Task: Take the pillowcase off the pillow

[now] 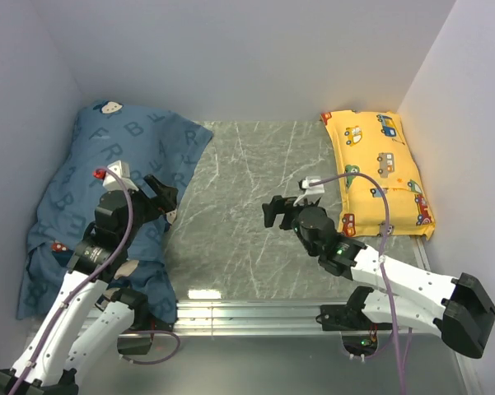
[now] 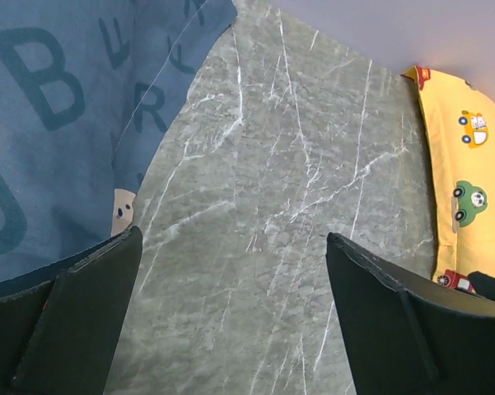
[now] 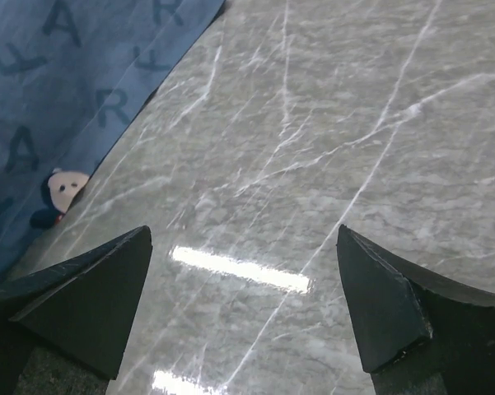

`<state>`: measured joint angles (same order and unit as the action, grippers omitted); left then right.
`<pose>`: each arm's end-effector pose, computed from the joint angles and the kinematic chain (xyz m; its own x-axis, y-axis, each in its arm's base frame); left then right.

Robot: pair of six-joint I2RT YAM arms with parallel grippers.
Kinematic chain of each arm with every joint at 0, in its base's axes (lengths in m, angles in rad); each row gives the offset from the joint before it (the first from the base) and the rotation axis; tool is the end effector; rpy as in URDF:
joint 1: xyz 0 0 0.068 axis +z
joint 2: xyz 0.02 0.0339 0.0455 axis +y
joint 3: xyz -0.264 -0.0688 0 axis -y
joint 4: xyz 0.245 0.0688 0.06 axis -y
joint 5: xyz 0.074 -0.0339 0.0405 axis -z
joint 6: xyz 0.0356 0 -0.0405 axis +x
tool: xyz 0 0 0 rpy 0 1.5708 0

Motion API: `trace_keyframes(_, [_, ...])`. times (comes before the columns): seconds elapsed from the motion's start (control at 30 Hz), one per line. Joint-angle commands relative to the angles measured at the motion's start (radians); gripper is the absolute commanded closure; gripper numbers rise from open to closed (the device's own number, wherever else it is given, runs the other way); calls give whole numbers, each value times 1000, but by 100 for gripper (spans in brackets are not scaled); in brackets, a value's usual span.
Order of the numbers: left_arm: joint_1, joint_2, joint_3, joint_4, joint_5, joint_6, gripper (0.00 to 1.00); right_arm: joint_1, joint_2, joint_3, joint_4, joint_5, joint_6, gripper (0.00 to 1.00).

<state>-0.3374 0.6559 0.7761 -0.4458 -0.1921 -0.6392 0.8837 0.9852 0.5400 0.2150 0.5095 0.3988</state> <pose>0.1438 -0.0433 0.3286 -0.3343 -0.5033 -0.7968 -0.0563 0.8546 -0.5162 0.1551 0.1617 0.2582 -0.2785 0.1950 -0.9404 -0.2882 0.9171 0.2755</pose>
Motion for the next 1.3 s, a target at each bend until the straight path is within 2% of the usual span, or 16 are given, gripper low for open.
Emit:
trace_keyframes(0.0, [-5, -6, 35, 1, -15, 26, 1, -2, 18, 77, -5, -81, -46, 0])
trace_keyframes(0.17, [-5, 56, 164, -80, -128, 6, 1, -11, 147, 257, -62, -257, -66, 0])
trace_keyframes(0.3, [-3, 146, 262, -191, -260, -59, 1, -74, 292, 411, 4, -449, -28, 0])
trace_keyframes(0.5, [1, 287, 374, -358, -579, -198, 1, -216, 653, 694, 145, -855, 188, 0])
trace_keyframes(0.53, [6, 313, 396, -387, -621, -221, 1, -219, 761, 786, 146, -880, 207, 3])
trace_keyframes(0.6, [38, 393, 448, -456, -678, -263, 1, -213, 861, 874, 141, -932, 239, 4])
trace_keyframes(0.67, [76, 453, 465, -447, -656, -251, 1, -203, 989, 962, 159, -962, 302, 4])
trace_keyframes(0.73, [161, 482, 457, -404, -618, -212, 1, -178, 1078, 1009, 199, -985, 345, 2])
trace_keyframes(0.8, [248, 528, 430, -311, -537, -162, 1, -161, 1115, 1019, 237, -983, 391, 1])
trace_keyframes(0.87, [288, 592, 425, -246, -456, -111, 1, -137, 1138, 1012, 241, -954, 399, 1])
trace_keyframes(1.03, [298, 749, 483, -139, -426, -16, 1, -126, 1113, 939, 238, -904, 402, 1])
trace_keyframes(1.17, [298, 878, 505, -100, -399, 42, 1, -126, 1069, 888, 199, -882, 329, 1])
trace_keyframes(1.2, [298, 895, 505, -100, -385, 61, 5, -126, 1060, 878, 184, -866, 315, 1])
trace_keyframes(1.23, [298, 924, 505, -103, -356, 65, 26, -127, 1047, 861, 175, -861, 302, 1])
trace_keyframes(1.27, [296, 929, 493, -96, -337, 68, 43, -127, 1043, 853, 167, -852, 282, 1])
